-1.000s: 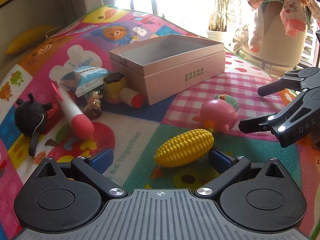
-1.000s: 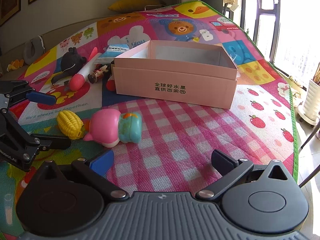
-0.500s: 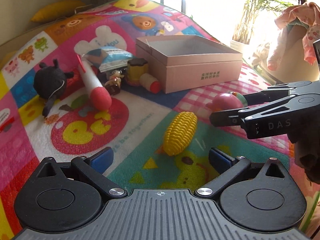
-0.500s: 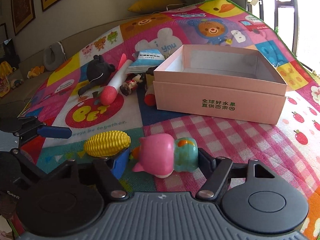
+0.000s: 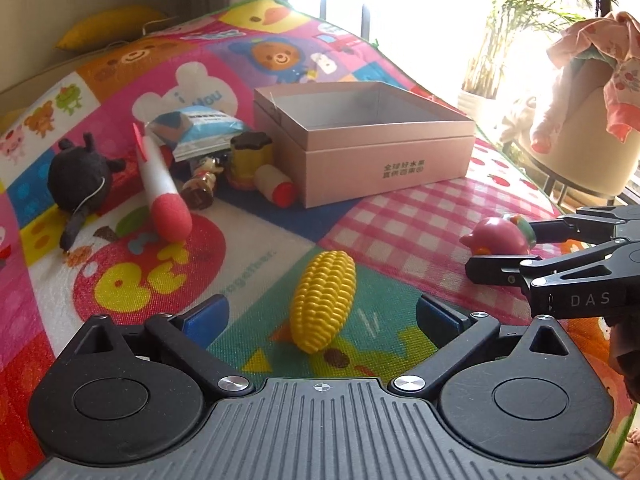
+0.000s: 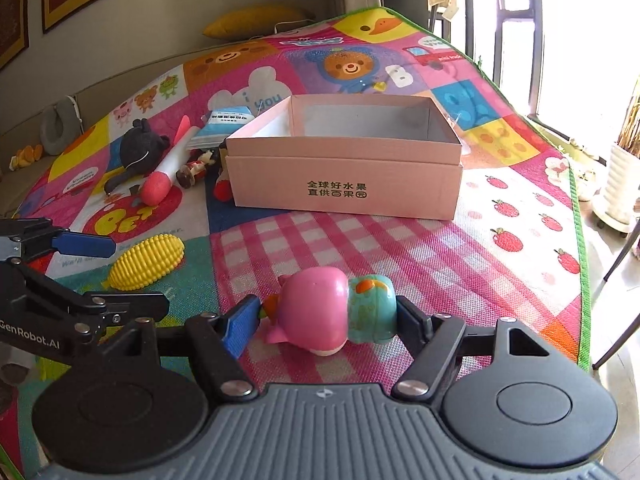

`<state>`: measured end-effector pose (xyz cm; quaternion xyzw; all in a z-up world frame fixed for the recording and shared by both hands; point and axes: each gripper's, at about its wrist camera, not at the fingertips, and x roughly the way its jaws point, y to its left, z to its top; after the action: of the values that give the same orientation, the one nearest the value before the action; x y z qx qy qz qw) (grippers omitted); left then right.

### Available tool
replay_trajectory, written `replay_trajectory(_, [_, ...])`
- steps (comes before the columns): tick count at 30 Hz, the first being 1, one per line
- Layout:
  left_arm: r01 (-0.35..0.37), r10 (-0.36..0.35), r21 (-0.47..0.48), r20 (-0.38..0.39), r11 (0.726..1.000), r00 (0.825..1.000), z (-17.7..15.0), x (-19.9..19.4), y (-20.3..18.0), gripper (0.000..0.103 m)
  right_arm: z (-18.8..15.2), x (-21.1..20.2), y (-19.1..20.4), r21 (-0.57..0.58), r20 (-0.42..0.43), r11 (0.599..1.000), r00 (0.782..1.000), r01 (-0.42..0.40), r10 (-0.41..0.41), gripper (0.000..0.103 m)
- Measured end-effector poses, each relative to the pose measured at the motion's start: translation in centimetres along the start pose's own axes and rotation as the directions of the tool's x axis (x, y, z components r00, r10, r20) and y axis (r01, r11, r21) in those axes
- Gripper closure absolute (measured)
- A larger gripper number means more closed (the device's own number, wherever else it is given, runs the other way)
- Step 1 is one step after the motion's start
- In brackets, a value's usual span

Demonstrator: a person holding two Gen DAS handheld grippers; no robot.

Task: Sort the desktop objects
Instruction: 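Lower the left tool over the corn toy while the right tool lowers over the pig figure, then close the left tool on the corn toy while the right tool closes on the pig figure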

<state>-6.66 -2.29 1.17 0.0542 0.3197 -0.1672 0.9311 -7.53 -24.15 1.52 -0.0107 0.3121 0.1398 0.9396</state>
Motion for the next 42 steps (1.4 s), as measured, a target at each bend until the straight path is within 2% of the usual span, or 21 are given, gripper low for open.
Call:
replay_trajectory(2, [-0.001,0.001,0.011,-0.002,1.000,1.000,0.0,0.0,-0.1,0.022,0.0,0.1,0.2,-0.002,0.003,1.000,1.000,-0.006,0.006,0.031])
replay_trajectory(3, [0.003,-0.003,0.018,-0.010,1.000,1.000,0.0,0.0,-0.1,0.026,0.0,0.1,0.2,-0.005,0.004,1.000,1.000,-0.008,0.008,0.031])
replay_trajectory(5, [-0.004,0.004,0.040,-0.015,0.999,1.000,-0.2,0.0,-0.1,0.021,-0.1,0.1,0.4,-0.017,0.008,1.000,1.000,-0.005,0.005,0.031])
replay_trajectory(7, [-0.047,0.048,0.068,-0.011,0.997,0.999,-0.3,-0.1,0.0,0.015,-0.2,0.0,0.5,-0.023,0.010,1.000,1.000,-0.002,0.002,0.031])
replay_trajectory(9, [-0.105,0.106,0.075,-0.008,0.992,0.994,-0.3,-0.2,0.7,0.013,-0.3,0.1,0.5,-0.022,0.012,1.000,1.000,-0.001,0.002,0.030])
replay_trajectory(13, [-0.195,0.195,0.033,-0.006,0.980,0.981,-0.2,-0.7,2.9,0.008,-0.4,0.4,0.7,-0.027,0.004,1.000,1.000,-0.002,0.002,0.029])
replay_trajectory(15, [-0.199,0.199,0.011,-0.007,0.980,0.980,-0.2,-1.0,3.8,0.008,-0.6,0.4,1.0,-0.043,0.008,0.999,1.000,0.007,-0.007,0.027])
replay_trajectory(21, [-0.056,0.056,-0.020,-0.004,0.998,0.998,-0.1,-1.4,3.5,0.008,-0.7,0.5,1.3,-0.062,0.012,0.998,1.000,0.017,-0.016,0.024])
replay_trajectory(25, [0.001,-0.006,0.106,0.048,0.994,0.999,1.0,-0.4,1.8,0.008,-0.8,0.5,1.4,-0.072,0.013,0.997,1.000,0.023,-0.022,0.022])
replay_trajectory(30, [0.150,-0.155,0.162,0.020,0.975,0.988,2.9,2.2,2.3,0.006,-0.8,0.5,1.5,-0.071,0.011,0.997,1.000,0.021,-0.021,0.020])
replay_trajectory(35, [0.215,-0.216,0.193,-0.017,0.957,0.976,4.1,4.7,2.2,0.006,-0.8,0.7,1.5,-0.073,0.007,0.997,1.000,0.021,-0.020,0.019])
replay_trajectory(39, [0.208,-0.207,0.193,-0.028,0.959,0.978,4.3,5.9,1.6,0.006,-0.7,0.6,1.3,-0.082,0.004,0.996,1.000,0.024,-0.023,0.019])
replay_trajectory(41, [0.217,-0.216,0.185,-0.027,0.958,0.976,4.3,6.2,1.2,0.013,-0.6,0.4,0.9,-0.081,0.008,0.996,0.999,0.031,-0.031,0.020])
replay_trajectory(42, [0.222,-0.221,0.187,-0.030,0.957,0.975,4.3,6.4,1.0,0.021,-0.6,0.4,0.7,-0.077,0.007,0.996,0.999,0.033,-0.032,0.021])
